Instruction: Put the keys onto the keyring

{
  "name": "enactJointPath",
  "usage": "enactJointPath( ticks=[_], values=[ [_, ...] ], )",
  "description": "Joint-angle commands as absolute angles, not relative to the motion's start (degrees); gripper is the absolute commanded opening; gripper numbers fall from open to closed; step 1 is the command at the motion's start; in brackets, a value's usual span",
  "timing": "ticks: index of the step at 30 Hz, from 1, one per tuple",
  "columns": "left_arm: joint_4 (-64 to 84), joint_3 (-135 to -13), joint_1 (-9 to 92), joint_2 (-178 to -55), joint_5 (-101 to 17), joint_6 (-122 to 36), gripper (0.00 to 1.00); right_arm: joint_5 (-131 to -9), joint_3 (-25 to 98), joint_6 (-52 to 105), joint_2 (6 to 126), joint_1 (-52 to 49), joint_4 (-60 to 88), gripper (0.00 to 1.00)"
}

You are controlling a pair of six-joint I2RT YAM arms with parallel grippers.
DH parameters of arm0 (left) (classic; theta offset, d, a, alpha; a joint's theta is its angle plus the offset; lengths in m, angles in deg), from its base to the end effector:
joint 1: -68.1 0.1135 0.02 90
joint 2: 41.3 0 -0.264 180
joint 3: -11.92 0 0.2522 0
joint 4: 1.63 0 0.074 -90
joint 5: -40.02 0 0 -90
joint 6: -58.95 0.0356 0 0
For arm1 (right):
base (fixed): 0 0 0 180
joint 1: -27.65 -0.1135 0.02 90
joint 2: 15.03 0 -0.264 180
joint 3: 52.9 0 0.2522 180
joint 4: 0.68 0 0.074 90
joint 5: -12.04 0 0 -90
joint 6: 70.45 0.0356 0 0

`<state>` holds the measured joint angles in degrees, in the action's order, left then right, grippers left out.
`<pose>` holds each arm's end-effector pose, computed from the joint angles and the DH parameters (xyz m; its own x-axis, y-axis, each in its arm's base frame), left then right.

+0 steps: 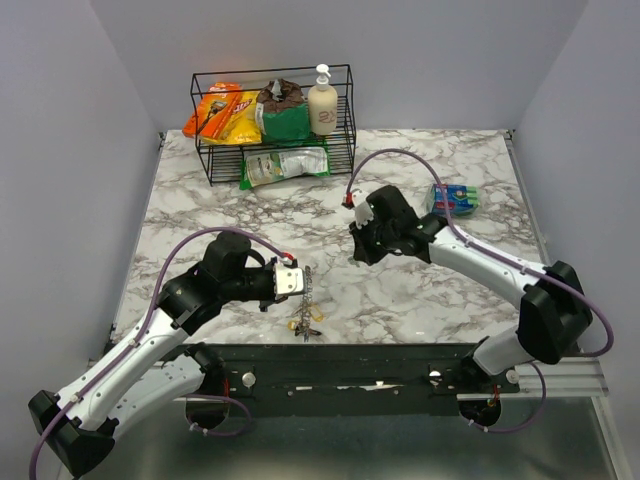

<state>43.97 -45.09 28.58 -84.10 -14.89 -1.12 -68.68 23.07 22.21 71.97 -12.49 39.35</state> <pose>0.1095 -0.1168 0.3011 0.1005 0.4464 -0.8892 0.9798 0.1110 0.1664 0.2427 0.2122 0.2440 -0.6271 -0.4689 -0.6220 -0.6853 0.7117 0.1545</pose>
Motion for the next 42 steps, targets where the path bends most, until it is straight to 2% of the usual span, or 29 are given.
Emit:
enactJointPath(
  ticks=[1,12,29,42],
  values=[
    [41.84,-45.61,28.12,-83.40,-15.18,-0.55,0.00,-58.57,23.26,17.01,67.25,-12.87,41.46,0.01],
    [41.23,-45.88,28.20,-83.84,-14.13,-0.02,0.00,-38.41,25.19,9.19,58.71,-13.22,44.82,0.01],
    [40.43,-47.02,28.11,-85.24,-14.39,-0.55,0.00,-34.45,24.66,7.86,58.09,-14.09,44.81,0.01],
    [39.11,-46.49,28.20,-83.05,-17.46,-1.87,0.00,-34.63,28.52,7.86,61.87,-20.94,44.73,0.01]
  ],
)
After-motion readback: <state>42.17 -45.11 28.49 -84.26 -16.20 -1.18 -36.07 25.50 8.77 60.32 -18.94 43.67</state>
